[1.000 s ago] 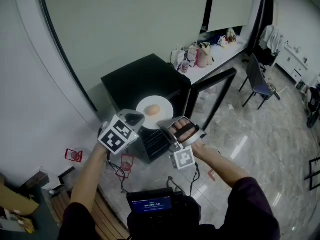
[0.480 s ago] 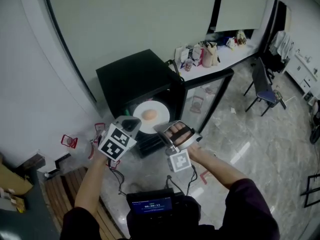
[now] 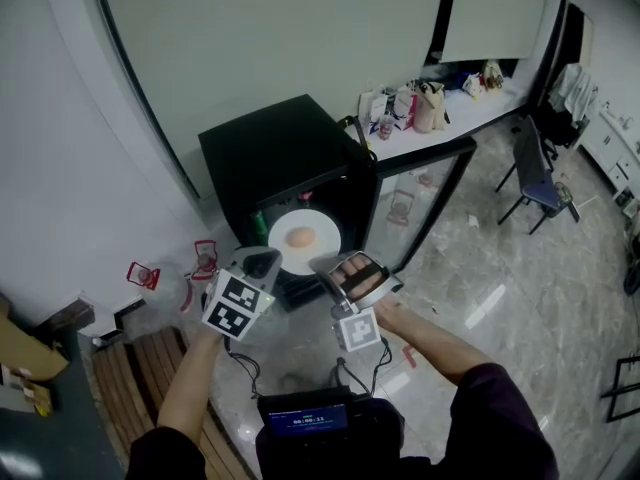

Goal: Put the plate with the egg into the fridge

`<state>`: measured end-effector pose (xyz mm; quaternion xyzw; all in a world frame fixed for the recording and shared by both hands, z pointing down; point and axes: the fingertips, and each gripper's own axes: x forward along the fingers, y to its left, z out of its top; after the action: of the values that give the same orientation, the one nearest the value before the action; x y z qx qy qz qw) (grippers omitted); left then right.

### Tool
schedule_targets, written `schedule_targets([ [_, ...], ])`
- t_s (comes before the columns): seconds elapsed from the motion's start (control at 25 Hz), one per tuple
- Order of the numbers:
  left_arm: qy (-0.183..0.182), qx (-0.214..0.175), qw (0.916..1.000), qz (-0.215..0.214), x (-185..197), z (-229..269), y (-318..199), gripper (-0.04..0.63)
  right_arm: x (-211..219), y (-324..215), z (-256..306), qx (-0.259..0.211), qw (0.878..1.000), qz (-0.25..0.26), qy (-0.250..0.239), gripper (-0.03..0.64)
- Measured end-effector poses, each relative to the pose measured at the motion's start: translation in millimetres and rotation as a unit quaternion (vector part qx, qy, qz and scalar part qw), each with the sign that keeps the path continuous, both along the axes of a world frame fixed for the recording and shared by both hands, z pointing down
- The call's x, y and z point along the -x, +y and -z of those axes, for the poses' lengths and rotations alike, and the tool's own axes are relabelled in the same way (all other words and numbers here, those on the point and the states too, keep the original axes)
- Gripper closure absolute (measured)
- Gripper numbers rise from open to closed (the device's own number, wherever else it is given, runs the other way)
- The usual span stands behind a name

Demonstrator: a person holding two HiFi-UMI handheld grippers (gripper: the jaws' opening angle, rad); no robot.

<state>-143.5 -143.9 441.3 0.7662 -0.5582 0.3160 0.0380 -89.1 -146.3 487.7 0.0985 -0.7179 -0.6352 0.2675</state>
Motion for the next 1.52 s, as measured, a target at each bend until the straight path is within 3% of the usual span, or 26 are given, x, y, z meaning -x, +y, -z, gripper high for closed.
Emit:
schedule_targets([
  [0.56,0.058,0.017,0.9943,0.088,32,-114,-9,0.584,49,-21,-149,0.017,0.997,0.025,0.068,0.597],
  [0.84,0.020,0.019,0.9885,0.149,56,-192,-51,0.584,89,-69,-213,-0.008,0.997,0.044,0.062,0.597],
  [1.12,-0.016,0.060,0.9919,0.110,50,-282,-96,0.584,116,-120,-269,-0.010,0.997,0.036,0.074,0.597],
  [1.52,-0.033,0.152,0.9847,0.080,47,-357,-121,0.584,127,-149,-306,0.003,0.995,0.042,0.089,0.597],
])
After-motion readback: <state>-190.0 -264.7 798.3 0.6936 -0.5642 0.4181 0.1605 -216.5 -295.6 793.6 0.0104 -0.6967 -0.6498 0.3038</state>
